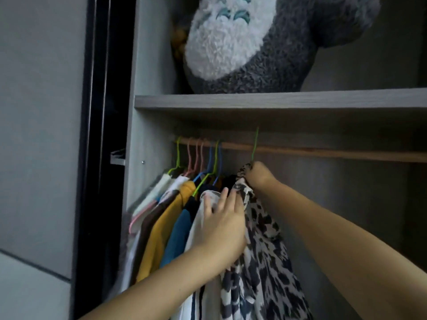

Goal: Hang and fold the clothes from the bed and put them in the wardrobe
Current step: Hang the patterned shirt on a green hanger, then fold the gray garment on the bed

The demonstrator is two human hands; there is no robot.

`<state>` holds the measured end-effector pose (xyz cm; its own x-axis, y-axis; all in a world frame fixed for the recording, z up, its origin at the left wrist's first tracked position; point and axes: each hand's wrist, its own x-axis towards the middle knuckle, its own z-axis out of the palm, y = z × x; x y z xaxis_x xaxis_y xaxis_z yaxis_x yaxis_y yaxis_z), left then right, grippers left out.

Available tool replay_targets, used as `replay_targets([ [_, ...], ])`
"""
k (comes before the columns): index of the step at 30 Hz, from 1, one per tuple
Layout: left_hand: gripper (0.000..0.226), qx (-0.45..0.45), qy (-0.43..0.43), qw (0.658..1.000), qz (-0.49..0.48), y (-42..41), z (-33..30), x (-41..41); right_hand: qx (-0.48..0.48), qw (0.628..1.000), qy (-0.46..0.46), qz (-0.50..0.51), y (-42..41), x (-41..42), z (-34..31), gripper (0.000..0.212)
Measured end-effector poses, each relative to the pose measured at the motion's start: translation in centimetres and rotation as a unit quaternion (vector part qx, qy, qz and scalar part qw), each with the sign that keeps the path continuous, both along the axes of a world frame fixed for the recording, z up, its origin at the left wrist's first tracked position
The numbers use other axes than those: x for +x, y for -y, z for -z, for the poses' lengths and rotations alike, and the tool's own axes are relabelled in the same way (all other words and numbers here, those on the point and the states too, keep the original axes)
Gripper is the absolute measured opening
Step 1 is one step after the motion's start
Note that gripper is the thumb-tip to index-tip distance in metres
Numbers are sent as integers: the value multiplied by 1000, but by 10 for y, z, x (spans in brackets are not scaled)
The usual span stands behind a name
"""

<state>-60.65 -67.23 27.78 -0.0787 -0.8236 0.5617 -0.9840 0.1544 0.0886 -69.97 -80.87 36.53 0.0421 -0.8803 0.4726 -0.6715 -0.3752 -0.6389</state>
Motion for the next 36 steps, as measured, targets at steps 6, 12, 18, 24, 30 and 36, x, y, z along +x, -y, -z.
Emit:
replay_targets([
  [6, 77, 19, 121, 991, -59, 7, 47, 14, 7, 993, -114, 3, 27, 5, 50, 37],
  [12, 77, 4, 97, 992, -79, 8, 54, 10, 30, 993, -84, -73, 8, -36, 68, 55],
  [18, 65, -137, 121, 976, 118, -21, 96, -11, 90, 993, 29, -67, -65, -118, 184, 48],
  [24, 46, 35, 37, 962, 269, -38, 167, -78, 179, 982, 3, 59, -166, -186, 278, 39],
  [30, 32, 136, -34, 901, 410, -88, 240, -181, 280, 953, 18, 115, -300, -263, 337, 30],
  [36, 31, 190, 33, 815, 546, -169, 291, -265, 371, 906, 56, 193, -418, -331, 396, 27],
])
